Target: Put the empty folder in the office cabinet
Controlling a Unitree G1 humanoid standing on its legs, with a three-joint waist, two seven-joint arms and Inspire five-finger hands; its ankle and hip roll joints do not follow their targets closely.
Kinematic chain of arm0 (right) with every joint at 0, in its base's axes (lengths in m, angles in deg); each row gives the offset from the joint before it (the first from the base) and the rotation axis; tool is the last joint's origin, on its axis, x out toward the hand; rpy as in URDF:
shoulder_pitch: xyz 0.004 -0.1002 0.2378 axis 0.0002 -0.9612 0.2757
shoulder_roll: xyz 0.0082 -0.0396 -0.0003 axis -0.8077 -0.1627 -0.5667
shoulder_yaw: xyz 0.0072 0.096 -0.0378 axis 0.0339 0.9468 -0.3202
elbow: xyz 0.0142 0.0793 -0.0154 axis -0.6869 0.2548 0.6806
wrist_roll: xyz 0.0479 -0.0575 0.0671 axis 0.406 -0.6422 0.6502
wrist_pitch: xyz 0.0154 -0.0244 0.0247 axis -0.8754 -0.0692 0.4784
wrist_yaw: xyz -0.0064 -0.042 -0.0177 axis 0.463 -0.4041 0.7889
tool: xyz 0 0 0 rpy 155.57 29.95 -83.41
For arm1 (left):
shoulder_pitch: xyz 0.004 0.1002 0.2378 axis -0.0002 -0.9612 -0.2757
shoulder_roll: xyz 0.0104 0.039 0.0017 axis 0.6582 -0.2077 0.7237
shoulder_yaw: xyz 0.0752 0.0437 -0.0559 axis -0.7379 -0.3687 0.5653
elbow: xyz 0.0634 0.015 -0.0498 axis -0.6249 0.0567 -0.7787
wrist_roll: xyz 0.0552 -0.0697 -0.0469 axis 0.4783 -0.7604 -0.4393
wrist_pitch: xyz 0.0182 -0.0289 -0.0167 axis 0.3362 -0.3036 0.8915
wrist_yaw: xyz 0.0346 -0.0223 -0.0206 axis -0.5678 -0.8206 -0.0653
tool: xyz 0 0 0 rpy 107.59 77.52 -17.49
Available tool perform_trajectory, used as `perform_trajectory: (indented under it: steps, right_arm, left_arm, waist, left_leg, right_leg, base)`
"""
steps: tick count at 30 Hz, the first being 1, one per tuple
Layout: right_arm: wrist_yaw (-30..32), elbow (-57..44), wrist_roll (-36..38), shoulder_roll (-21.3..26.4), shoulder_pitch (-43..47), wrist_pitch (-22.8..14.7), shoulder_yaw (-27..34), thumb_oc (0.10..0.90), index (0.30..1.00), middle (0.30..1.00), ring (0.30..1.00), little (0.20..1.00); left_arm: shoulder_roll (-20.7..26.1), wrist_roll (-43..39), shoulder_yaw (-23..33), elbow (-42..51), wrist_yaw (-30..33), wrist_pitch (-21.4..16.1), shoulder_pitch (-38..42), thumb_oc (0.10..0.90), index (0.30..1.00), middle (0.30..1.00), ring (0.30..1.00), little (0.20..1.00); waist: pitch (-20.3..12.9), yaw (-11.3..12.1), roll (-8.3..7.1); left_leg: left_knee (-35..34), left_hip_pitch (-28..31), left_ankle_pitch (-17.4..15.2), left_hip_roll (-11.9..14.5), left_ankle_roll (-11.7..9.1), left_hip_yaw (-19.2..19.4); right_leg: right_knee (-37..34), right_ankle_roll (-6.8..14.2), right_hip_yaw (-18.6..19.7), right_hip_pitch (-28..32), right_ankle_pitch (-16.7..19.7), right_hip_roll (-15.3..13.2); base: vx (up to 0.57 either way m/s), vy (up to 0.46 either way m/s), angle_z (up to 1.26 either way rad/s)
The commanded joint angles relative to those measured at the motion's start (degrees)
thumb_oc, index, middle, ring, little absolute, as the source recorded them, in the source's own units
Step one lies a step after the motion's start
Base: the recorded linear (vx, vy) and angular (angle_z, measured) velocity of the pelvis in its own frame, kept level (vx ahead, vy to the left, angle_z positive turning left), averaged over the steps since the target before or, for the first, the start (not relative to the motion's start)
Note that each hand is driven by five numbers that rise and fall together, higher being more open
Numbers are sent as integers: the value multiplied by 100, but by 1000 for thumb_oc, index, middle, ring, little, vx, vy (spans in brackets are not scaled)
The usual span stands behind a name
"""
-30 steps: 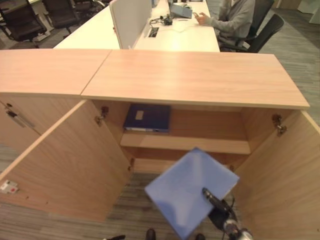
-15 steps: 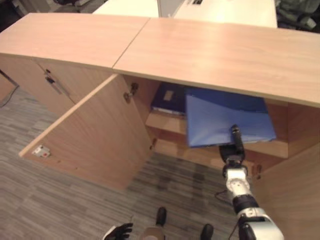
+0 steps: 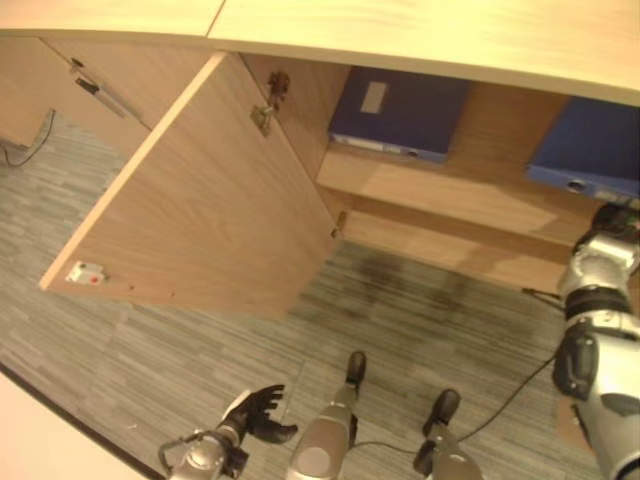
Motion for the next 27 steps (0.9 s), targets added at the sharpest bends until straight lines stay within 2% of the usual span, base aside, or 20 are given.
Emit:
perform_trajectory:
  steps: [1, 5, 10, 14, 17, 21, 22, 25, 27]
  right_arm:
    - [-201, -262, -123, 862, 637, -88, -650, 400, 300, 300, 300, 300]
    - [-78, 49, -102, 1208, 1097, -10, -868, 400, 300, 300, 300, 300]
    - [45, 202, -220, 1484, 1513, 69, -1203, 400, 300, 300, 300, 300]
    - [228, 383, -514, 1865, 2163, 207, -1824, 400, 300, 300, 300, 300]
    - [308, 608, -703, 2080, 2651, 351, -2342, 400, 300, 300, 300, 300]
    - [351, 602, -875, 2165, 2971, 449, -2693, 400, 300, 300, 300, 300]
    - [344, 601, -889, 2159, 2982, 465, -2737, 400, 300, 300, 300, 300]
    - [354, 708, -1025, 2239, 3263, 572, -3114, 400, 300, 300, 300, 300]
    - [347, 744, -1042, 2295, 3317, 591, -3192, 400, 300, 300, 300, 300]
  left_arm:
    - [545, -549, -70, -45, 60, -62, -208, 800, 900, 900, 900, 900]
    - [689, -561, -131, 38, 66, -89, -251, 800, 900, 900, 900, 900]
    - [730, -649, -170, 73, 70, -76, -229, 800, 900, 900, 900, 900]
    - [845, -786, -251, 78, 164, -90, -215, 800, 900, 900, 900, 900]
    - [884, -919, -246, 145, 181, -87, -192, 800, 900, 900, 900, 900]
    - [903, -1080, -246, 221, 247, -87, -181, 800, 900, 900, 900, 900]
    - [918, -1091, -254, 225, 261, -86, -179, 800, 900, 900, 900, 900]
    - [956, -1119, -335, 341, 272, -88, -171, 800, 900, 900, 900, 900]
    - [966, -1122, -360, 397, 263, -70, -190, 800, 900, 900, 900, 900]
  waist:
    - [-313, 98, -184]
    - [-261, 135, -60]
    - [-229, 153, 17]
    - [-181, 185, 72]
    - [-204, 216, 37]
    - [-202, 190, -36]
    - [-170, 195, -29]
    - [-165, 161, -73]
    - [-177, 149, -70]
  left_leg:
    - [663, -360, -666, 589, -547, -93]
    - [747, -584, -700, 540, -553, -87]
    - [903, -831, -730, 487, -560, -125]
    - [1186, -1250, -803, 369, -551, -224]
    - [1346, -1602, -846, 318, -537, -239]
    - [1648, -1976, -1136, 255, -528, -312]
    - [1668, -2039, -1088, 262, -515, -326]
    - [2034, -2481, -1242, 209, -523, -380]
    - [2142, -2610, -1278, 193, -525, -398]
  right_leg:
    - [1559, 778, 649, -521, -1119, -929]
    - [1815, 795, 722, -873, -1200, -986]
    - [2080, 777, 783, -1170, -1307, -1023]
    - [2594, 739, 993, -1798, -1404, -1051]
    - [2890, 709, 1139, -2270, -1490, -1071]
    - [3418, 687, 1347, -2804, -1850, -1075]
    - [3464, 676, 1355, -2870, -1800, -1063]
    - [3922, 649, 1476, -3326, -2017, -1059]
    - [4008, 630, 1494, -3422, -2070, -1059]
  base:
    - [0, 0, 0]
    - [18, -10, -3]
    - [9, -19, 4]
    - [13, -24, 18]
    - [1, -13, 7]
    - [65, -49, 7]
    - [21, -44, 11]
    - [0, -24, 3]
    - [-8, -33, 3]
